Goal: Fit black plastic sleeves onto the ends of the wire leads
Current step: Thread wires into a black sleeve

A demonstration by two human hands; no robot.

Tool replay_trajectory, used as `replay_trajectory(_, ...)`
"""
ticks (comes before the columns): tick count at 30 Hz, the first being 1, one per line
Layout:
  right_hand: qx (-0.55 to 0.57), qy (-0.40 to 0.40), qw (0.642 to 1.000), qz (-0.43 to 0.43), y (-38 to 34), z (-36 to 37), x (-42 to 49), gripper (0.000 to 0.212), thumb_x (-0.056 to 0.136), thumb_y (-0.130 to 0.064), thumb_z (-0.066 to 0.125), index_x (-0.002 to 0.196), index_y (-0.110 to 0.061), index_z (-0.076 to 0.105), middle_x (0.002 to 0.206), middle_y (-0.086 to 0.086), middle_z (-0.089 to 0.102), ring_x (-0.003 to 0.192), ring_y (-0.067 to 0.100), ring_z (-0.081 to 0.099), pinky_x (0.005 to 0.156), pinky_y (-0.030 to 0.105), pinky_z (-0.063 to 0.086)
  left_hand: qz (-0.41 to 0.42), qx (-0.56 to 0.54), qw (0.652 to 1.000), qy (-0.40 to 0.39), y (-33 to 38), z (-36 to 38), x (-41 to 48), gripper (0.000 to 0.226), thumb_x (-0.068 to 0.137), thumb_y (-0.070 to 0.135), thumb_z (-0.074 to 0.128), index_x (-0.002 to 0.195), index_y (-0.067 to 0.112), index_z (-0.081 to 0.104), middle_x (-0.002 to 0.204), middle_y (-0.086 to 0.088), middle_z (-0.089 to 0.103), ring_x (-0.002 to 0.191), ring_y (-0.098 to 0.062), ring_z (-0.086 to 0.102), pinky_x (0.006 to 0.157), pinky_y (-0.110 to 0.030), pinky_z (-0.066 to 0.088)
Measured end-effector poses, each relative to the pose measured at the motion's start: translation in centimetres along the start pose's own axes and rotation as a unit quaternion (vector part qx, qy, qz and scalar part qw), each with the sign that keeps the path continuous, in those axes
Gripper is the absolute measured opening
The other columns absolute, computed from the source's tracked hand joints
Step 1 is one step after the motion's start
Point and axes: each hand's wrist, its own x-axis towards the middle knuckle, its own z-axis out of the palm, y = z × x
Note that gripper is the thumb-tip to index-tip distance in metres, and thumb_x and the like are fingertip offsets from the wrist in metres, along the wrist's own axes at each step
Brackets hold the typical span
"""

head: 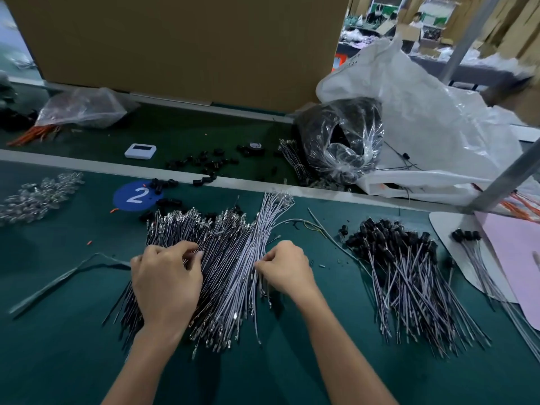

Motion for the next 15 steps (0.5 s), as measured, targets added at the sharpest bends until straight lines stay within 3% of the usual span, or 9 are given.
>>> replay_trajectory(3,0.129,0.001,0.992,-0.008,0.6,-1.3,-0.5,0.017,0.080,-0.014,0.063,0.065,-0.007,0.067,0.066,0.003,0.068,0.059,0.012,0.055,0.061,0.033,0.051,-0.003,-0.028,1.000,-0.002,-0.1,-0.4,0.0,0.011,0.081,0.019,0.078,0.092,0.015,0.077,0.067,0.000,0.067,0.076,-0.024,0.057,0.083,-0.037,0.037)
replay_trajectory(8,0.296,-0.004,0.951,-0.083,2.1,-3.4,-2.6,0.010,0.085,-0.012,0.071,0.078,-0.015,0.066,0.075,0.001,0.073,0.057,0.004,0.053,0.053,0.018,0.041,0.005,0.011,1.000,-0.018,0.0,-0.9,0.3,0.021,0.081,0.027,0.078,0.097,0.012,0.077,0.072,-0.004,0.070,0.085,-0.030,0.059,0.082,-0.044,0.041)
replay_trajectory(10,0.333,-0.008,0.937,-0.106,2.3,-3.8,-3.6,0.010,0.084,-0.006,0.073,0.082,-0.015,0.068,0.075,0.004,0.074,0.060,0.002,0.058,0.055,0.014,0.042,0.009,-0.092,0.995,-0.041,1.1,-1.3,0.2,0.025,0.081,0.035,0.076,0.101,0.020,0.076,0.078,0.008,0.071,0.086,-0.020,0.062,0.082,-0.035,0.047)
replay_trajectory(12,0.352,-0.016,0.927,-0.131,2.1,-3.9,-4.7,0.016,0.082,-0.001,0.073,0.083,-0.017,0.072,0.074,0.004,0.073,0.064,0.005,0.060,0.059,0.015,0.044,-0.023,-0.294,0.949,-0.107,3.0,-1.5,0.1,0.033,0.077,0.040,0.075,0.108,0.030,0.071,0.078,0.015,0.072,0.082,-0.003,0.066,0.077,-0.015,0.049)
replay_trajectory(14,0.354,-0.028,0.923,-0.148,1.9,-3.7,-5.7,0.020,0.081,0.001,0.074,0.083,-0.018,0.074,0.074,0.003,0.073,0.068,0.010,0.061,0.063,0.019,0.048,-0.076,-0.467,0.867,-0.156,4.6,-1.5,0.0,0.041,0.071,0.039,0.074,0.111,0.028,0.070,0.084,0.009,0.076,0.075,-0.002,0.070,0.070,-0.012,0.053)
replay_trajectory(15,0.349,-0.032,0.924,-0.152,1.8,-3.7,-6.2,0.020,0.081,0.001,0.074,0.083,-0.018,0.075,0.074,0.004,0.073,0.069,0.011,0.062,0.066,0.022,0.049,-0.087,-0.510,0.842,-0.153,5.0,-1.4,-0.1,0.040,0.071,0.036,0.074,0.109,0.026,0.072,0.084,0.005,0.076,0.070,-0.006,0.070,0.065,-0.015,0.054)
